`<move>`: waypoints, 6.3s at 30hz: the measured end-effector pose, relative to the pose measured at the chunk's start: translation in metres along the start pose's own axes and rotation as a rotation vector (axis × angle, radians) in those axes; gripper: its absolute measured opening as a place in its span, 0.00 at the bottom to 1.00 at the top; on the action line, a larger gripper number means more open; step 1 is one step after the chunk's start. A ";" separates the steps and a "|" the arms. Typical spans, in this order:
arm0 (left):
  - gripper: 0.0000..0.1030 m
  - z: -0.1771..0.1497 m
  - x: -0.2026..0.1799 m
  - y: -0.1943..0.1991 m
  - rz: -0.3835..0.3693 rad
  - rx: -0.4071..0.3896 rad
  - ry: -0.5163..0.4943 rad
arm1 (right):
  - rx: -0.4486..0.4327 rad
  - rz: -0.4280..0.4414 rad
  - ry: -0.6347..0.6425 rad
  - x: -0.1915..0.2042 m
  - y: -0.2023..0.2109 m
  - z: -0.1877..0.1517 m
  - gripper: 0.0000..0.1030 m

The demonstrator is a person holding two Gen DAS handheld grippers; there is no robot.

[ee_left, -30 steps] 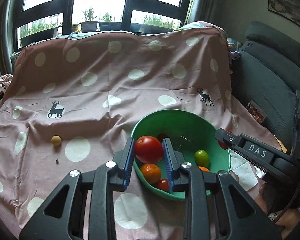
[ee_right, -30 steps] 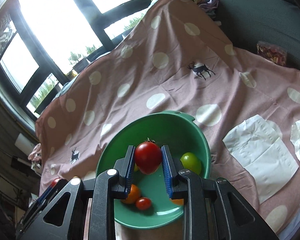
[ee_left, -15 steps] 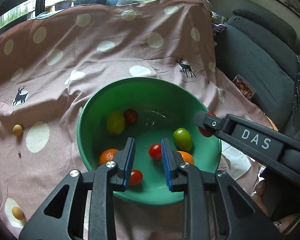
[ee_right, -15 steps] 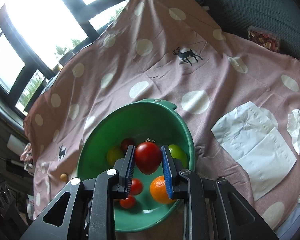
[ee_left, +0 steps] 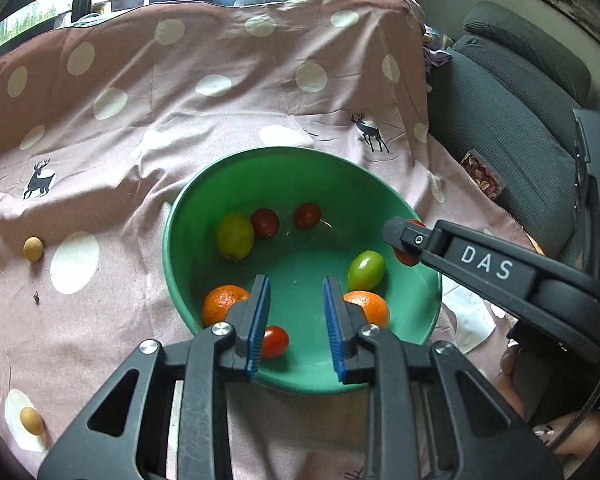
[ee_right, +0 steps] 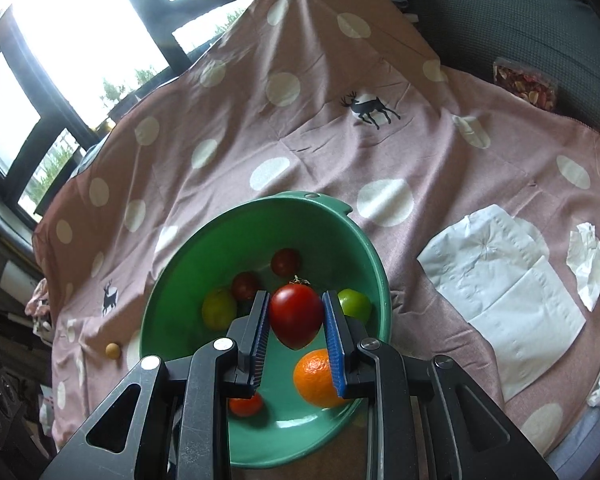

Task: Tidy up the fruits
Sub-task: 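Open both tools to drop the cherry tomatoes into the bowl, then move the left tool to a small tan round fruit and close on it, then close the right tool on a second tan fruit while the left tool holds its own, then carry both tan fruits with both tools over the green bowl, then lower the tan fruits into the bowl and open both tools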

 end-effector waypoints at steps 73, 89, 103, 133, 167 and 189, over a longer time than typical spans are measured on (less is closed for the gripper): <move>0.26 -0.099 0.212 0.019 0.339 0.228 0.237 | 0.140 0.138 0.334 0.137 -0.042 -0.062 0.69; 0.26 -0.085 0.266 0.073 0.313 0.052 0.469 | 0.420 0.216 0.464 0.240 -0.168 -0.103 0.65; 0.26 -0.083 0.279 0.083 0.288 0.024 0.519 | 0.419 0.085 0.525 0.256 -0.227 -0.115 0.28; 0.26 -0.065 0.211 0.105 0.263 -0.139 0.381 | 0.139 0.222 0.379 0.177 -0.031 -0.089 0.28; 0.26 0.022 0.023 0.020 -0.032 -0.076 0.017 | -0.033 0.095 0.078 0.032 0.009 -0.007 0.28; 0.26 0.010 0.000 -0.023 -0.003 0.024 -0.056 | 0.050 0.055 -0.007 0.006 -0.009 -0.007 0.28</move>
Point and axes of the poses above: each gripper's, at about its wrist camera, not at the fingertips, and y roughly against the way its jaws point, x to its left, z to its top, the point moved 3 cm from there along -y, roughly the way its jaws point, and after that the axes turned 13 degrees about z, right-handed, at the moved point
